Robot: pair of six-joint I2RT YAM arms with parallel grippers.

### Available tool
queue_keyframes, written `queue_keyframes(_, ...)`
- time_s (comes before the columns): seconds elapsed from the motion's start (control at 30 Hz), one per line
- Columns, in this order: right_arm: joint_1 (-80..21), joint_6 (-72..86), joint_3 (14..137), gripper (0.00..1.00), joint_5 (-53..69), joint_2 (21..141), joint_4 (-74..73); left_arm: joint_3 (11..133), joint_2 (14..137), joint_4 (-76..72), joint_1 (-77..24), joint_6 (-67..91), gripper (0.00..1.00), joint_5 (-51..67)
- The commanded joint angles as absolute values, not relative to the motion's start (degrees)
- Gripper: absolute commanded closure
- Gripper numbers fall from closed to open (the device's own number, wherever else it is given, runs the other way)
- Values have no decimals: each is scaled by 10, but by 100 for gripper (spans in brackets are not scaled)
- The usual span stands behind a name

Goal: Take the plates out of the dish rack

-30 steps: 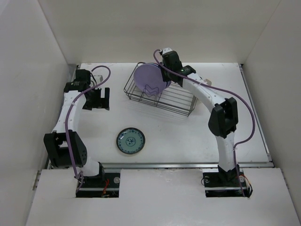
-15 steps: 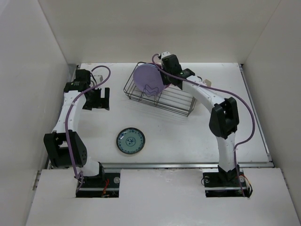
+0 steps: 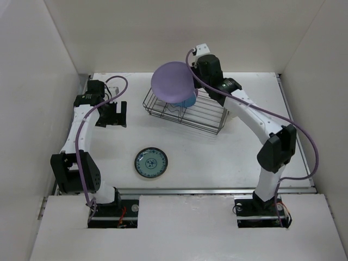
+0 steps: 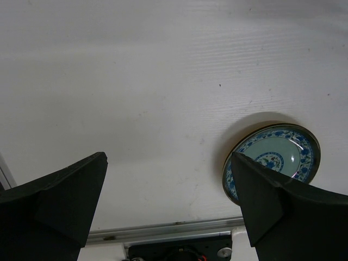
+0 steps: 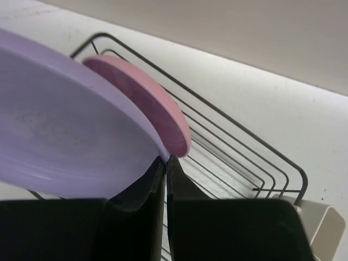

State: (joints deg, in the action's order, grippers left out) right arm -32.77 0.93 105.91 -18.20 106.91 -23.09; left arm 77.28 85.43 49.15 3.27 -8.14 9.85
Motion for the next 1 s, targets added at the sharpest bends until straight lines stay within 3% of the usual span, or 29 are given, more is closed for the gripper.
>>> queue_keyframes(0.0,-338,19,1051,100,-196,1021,-174,799,845,502,34,-90,4,98)
queue_keyframes(0.17,-343,19,1024,100,-196,997,-187,805,845,508,34,-90,4,98)
queue_keyframes(0.37,-343,26,1030,100,-81,962,-326,817,845,513,34,-90,4,104)
queue_keyframes(0.53,-343,75,876,100,65,875,-391,803,839,507,34,-90,4,111)
queue_keyframes(0.7,-343,122,753,100,83,817,-458,793,834,502,34,-90,4,116)
queue_keyframes(0.87,-355,162,667,100,116,827,-470,780,828,490,34,-84,4,127)
queue_keyframes(0.97,-360,179,642,100,63,864,-465,780,828,490,34,-84,4,133)
